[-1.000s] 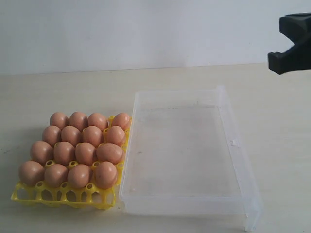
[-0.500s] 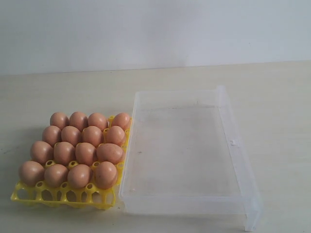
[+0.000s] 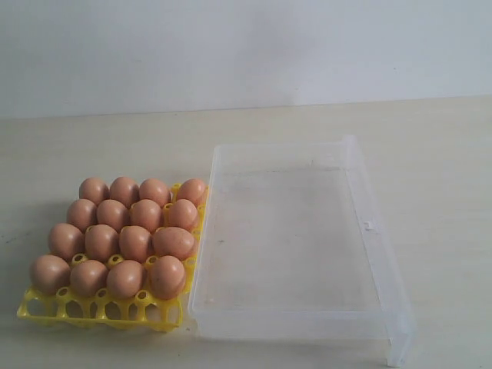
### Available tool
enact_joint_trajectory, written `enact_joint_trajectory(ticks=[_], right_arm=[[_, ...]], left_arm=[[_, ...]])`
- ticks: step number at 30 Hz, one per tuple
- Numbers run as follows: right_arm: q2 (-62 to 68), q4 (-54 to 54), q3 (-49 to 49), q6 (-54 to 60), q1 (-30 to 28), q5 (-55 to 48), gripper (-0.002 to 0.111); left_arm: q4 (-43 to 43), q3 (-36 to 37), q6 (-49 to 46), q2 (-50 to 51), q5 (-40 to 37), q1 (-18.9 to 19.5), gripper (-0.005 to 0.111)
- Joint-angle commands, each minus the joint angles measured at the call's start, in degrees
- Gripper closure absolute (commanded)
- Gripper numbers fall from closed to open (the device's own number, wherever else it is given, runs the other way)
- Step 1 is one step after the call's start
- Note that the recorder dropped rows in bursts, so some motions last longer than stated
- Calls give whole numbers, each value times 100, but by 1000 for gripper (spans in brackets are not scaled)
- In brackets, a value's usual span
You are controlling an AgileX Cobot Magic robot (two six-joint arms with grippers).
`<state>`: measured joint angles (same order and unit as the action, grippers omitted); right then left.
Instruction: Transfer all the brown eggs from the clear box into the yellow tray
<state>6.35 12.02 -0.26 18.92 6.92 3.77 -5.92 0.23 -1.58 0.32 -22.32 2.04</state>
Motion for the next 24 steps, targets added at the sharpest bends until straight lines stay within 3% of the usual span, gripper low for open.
enact_joint_trajectory(ticks=[1,7,24], right_arm=[[-375,-1,26,41,-38,-328,108],[-635,-52,26,41,-38,-1072,108],[-635,173,26,41,-23,-1096,108]], left_arm=[[14,-23,27,-32,52,-33,107],[14,-23,27,-32,52,-33,107],[14,-23,27,-32,52,-33,107]])
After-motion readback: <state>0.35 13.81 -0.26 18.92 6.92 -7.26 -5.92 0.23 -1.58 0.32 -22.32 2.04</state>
